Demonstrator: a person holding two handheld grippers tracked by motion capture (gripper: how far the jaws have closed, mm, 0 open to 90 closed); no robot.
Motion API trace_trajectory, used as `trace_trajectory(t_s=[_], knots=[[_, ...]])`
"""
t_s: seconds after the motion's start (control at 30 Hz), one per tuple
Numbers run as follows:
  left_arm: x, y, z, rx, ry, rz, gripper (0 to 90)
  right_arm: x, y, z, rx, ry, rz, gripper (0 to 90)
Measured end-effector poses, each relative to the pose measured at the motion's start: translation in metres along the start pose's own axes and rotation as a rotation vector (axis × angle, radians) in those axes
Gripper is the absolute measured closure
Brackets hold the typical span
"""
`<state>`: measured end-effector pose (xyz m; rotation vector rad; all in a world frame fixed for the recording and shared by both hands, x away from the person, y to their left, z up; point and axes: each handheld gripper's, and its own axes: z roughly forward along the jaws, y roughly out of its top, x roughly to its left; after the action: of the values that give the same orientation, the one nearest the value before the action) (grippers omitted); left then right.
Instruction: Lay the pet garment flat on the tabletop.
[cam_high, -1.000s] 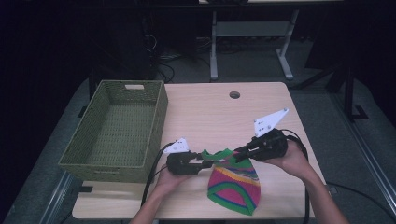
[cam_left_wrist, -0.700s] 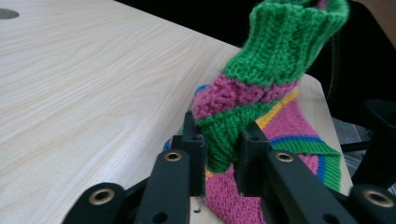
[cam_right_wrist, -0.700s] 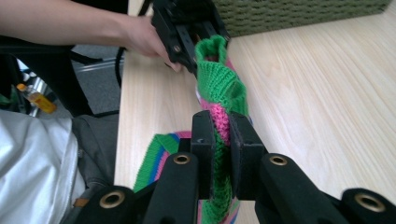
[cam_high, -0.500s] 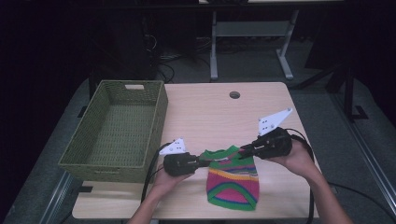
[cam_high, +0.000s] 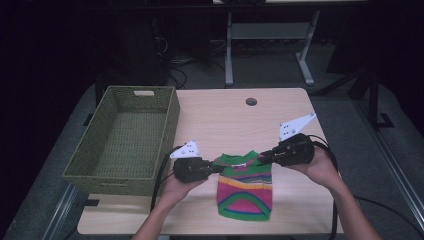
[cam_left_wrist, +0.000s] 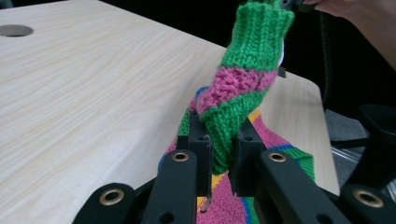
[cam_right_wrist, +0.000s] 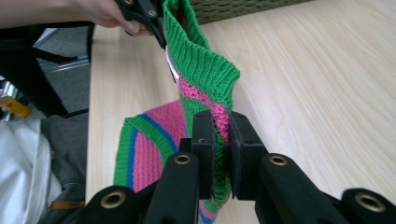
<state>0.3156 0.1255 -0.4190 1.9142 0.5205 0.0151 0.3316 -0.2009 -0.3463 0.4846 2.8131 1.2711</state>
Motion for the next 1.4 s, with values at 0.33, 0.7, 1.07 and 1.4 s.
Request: trace_trajectory(t_s=[0.33,0.7,1.07,1.4], knots=[[0.004,0.001,0.006,0.019,0.033,-0.059,79.1,-0.016,-0.001,0.009,0.018,-0.029,0.042,81.5],[0.009,0.002,0.01,0.029,0.071,-0.077,81.2,-0.026,0.0,0.008,0.019,-0.033,0.064,81.4],[0.019,0.005,0.015,0.027,0.092,-0.128,81.1,-0.04,0.0,0.014,0.032,-0.037,0.096,81.3],[0.03,0.004,0.02,0.005,0.133,-0.185,80.7,-0.053,0.005,0.017,0.043,-0.065,0.121,80.8]])
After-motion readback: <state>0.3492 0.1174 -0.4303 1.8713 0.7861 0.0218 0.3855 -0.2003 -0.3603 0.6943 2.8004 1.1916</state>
